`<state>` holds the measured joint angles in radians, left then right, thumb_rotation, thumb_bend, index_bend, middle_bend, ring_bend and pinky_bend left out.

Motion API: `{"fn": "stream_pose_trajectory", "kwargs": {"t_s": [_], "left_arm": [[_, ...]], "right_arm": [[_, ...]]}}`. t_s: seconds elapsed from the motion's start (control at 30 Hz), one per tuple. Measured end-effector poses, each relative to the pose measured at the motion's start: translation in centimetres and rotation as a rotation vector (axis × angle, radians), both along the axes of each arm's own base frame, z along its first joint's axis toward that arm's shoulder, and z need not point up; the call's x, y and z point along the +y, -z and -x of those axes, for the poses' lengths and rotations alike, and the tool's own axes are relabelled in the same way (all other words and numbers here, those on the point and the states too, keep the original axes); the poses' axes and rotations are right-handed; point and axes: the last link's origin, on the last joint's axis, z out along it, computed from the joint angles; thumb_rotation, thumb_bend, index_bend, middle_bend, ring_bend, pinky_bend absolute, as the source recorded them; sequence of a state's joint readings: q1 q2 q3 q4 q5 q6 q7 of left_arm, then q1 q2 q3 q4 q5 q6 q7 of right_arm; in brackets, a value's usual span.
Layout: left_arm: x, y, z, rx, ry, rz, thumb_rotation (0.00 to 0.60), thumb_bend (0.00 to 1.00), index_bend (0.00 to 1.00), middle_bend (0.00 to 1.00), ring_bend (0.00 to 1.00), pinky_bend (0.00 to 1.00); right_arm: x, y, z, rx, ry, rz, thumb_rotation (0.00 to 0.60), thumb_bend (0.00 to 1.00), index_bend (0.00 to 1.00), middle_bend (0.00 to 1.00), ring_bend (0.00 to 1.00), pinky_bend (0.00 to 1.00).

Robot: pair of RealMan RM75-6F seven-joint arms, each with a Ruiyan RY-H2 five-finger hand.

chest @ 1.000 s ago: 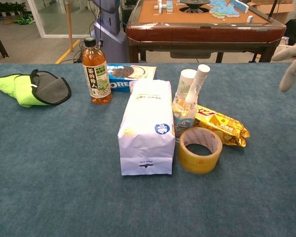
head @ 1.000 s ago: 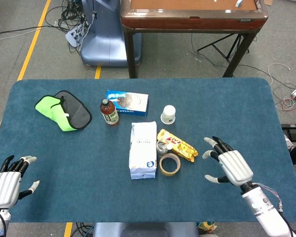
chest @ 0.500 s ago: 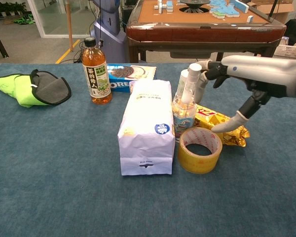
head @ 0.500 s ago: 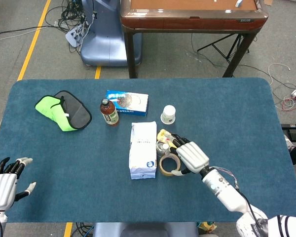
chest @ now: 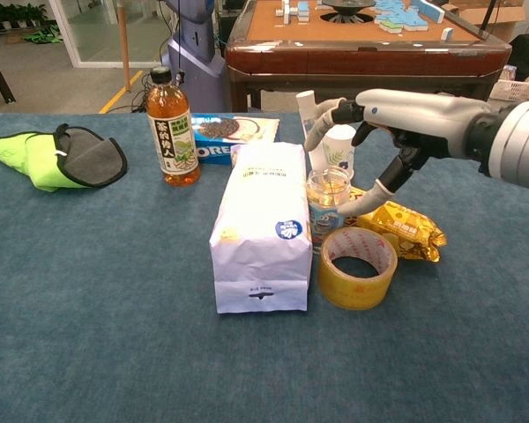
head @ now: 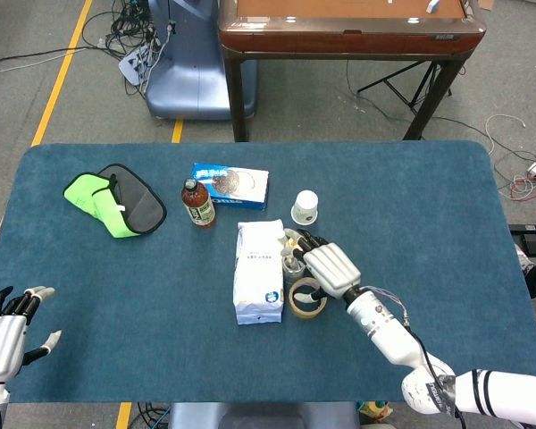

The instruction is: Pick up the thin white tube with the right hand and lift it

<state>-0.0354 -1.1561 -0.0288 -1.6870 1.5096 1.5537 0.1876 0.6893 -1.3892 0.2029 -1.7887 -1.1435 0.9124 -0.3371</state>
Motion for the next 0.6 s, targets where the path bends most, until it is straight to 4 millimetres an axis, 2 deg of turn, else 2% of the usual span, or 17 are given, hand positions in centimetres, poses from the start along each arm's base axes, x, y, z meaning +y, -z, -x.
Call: {"fn": "stream_pose_trajectory", "kwargs": {"t_s": [0.47, 0.6], "left_arm": [[0.2, 0.3, 0.1, 0.006, -0.002, 0.014, 0.6, 0.24, 0.24, 0.24, 0.3, 0.08], [0.3, 0.4, 0.0, 0.007, -0.002, 0.018, 0.6, 0.24, 0.24, 0.24, 0.3, 0.08]], "right_arm": [[-0.1, -2.8, 2.1, -0.098, 0.063, 0.1, 0.6, 0.21, 0.34, 0.17, 0.05, 0.18], [0.0, -4.0, 3.4, -0.094, 0.086, 0.142, 0.6, 0.24, 0.39, 0.18, 0.06, 0.18]]}}
